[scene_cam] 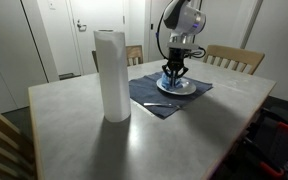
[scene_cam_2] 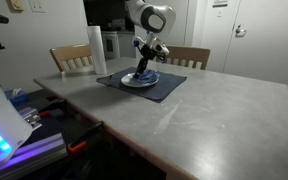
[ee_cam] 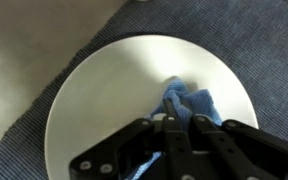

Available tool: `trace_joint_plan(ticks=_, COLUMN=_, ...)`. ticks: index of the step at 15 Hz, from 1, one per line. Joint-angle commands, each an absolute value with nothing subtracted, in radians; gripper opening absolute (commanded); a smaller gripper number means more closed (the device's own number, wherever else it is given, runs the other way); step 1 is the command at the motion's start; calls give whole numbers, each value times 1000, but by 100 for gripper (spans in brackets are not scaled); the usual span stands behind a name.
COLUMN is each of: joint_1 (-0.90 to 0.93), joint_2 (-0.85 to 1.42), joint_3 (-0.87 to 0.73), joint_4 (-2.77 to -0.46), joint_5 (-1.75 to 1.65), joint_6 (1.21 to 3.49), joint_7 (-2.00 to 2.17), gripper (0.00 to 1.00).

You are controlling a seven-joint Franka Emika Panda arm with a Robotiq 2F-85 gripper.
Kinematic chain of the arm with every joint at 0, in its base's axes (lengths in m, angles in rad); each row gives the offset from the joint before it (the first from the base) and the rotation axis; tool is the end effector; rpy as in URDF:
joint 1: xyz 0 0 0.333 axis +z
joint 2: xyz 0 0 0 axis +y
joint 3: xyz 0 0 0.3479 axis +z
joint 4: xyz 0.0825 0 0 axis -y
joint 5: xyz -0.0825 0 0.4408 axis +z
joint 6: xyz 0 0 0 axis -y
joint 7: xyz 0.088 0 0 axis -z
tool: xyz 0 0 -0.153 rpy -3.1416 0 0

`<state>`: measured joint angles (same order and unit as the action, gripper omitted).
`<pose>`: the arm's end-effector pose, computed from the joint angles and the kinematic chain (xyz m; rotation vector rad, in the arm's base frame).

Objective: Wipe the white plate with the blue towel

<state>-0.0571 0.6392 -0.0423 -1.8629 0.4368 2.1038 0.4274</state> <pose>0.6316 -0.0269 0.0877 -2.6057 1.1374 0.6252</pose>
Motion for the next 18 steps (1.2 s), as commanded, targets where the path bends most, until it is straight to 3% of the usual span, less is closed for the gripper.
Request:
trace_joint_plan(ticks=1, joint_1=-68, joint_2=667, joint_3=-15, joint_4=-1847, joint_5=468, joint_6=2050, joint_7=398, gripper=2)
trace_joint_plan(ticks=9, joint_1=-44, joint_2=700, joint_3=-62, joint_4=-1798, joint_5=337, joint_6=1780, joint_7=432, gripper=2)
trace_joint_plan(ticks=18, joint_1=-37, joint_2=721, joint_3=-143, joint_4=-1795, joint_5=295, joint_6=1907, joint_7=543, gripper=2)
